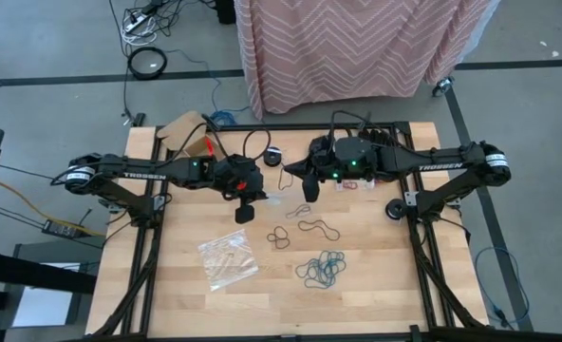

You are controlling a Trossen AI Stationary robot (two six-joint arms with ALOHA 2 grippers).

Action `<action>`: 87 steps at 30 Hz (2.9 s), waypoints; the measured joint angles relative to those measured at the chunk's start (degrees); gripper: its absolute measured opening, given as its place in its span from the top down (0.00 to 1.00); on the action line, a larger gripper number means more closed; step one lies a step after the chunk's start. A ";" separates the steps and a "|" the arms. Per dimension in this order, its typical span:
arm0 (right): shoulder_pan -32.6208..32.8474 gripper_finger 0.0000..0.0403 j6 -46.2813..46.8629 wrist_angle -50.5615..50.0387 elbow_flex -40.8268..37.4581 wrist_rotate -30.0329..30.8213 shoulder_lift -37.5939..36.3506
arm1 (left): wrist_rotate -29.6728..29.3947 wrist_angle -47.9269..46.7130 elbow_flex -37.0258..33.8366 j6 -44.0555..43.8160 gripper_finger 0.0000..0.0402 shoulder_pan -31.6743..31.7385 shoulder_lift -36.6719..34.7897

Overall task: Sort rubber bands
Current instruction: Put the violet rubber band into the transparent bag

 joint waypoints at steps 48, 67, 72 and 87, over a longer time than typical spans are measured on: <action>-1.39 1.00 -0.55 2.71 -0.02 3.08 0.02 | -3.59 0.94 0.00 -0.52 1.00 0.02 0.00; -1.28 1.00 0.20 -2.15 -0.02 3.15 0.02 | -6.36 0.16 0.00 -1.73 1.00 1.22 0.00; -1.27 1.00 1.01 -4.34 -0.02 3.50 0.02 | -6.40 0.11 0.00 -1.73 1.00 1.22 0.00; -2.16 1.00 1.54 -7.30 -0.02 4.01 0.02 | -6.51 0.09 0.40 -1.43 1.00 1.60 0.00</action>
